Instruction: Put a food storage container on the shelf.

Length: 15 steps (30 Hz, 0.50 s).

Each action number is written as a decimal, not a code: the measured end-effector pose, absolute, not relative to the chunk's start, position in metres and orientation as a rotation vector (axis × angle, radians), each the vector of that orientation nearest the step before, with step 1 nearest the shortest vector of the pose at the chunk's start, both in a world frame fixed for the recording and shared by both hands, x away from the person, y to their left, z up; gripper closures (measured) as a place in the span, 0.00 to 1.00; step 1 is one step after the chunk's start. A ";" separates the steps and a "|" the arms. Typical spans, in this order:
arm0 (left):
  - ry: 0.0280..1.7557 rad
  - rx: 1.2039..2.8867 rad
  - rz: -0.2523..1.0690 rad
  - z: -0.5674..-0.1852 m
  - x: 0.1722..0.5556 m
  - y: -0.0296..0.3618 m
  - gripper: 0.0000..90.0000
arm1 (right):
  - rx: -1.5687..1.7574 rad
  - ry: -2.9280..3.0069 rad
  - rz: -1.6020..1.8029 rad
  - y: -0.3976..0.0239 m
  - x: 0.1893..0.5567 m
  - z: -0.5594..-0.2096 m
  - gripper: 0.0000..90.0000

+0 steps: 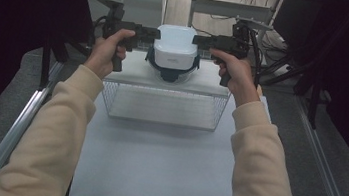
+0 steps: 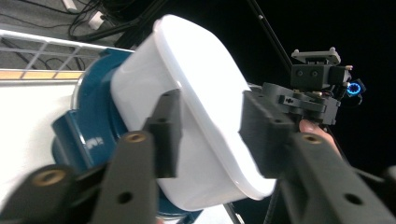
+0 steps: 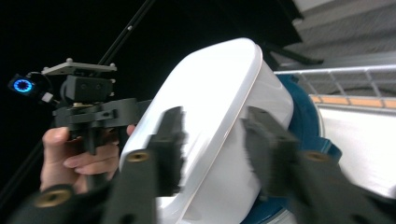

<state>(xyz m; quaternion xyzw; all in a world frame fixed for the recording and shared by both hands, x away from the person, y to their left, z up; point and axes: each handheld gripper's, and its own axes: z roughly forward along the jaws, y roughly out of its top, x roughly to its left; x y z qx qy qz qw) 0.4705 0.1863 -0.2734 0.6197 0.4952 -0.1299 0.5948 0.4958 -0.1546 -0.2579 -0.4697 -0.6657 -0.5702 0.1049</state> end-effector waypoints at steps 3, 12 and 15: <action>1.154 1.489 -0.178 -0.266 0.459 0.184 0.47 | -1.389 -1.957 -1.732 -0.161 0.490 -0.253 0.45; 1.091 1.592 0.003 -0.261 0.410 0.187 0.36 | -1.290 -2.158 -1.862 -0.182 0.448 -0.242 0.37; 1.074 1.605 0.040 -0.265 0.395 0.192 0.35 | -1.227 -2.301 -1.866 -0.184 0.431 -0.245 0.35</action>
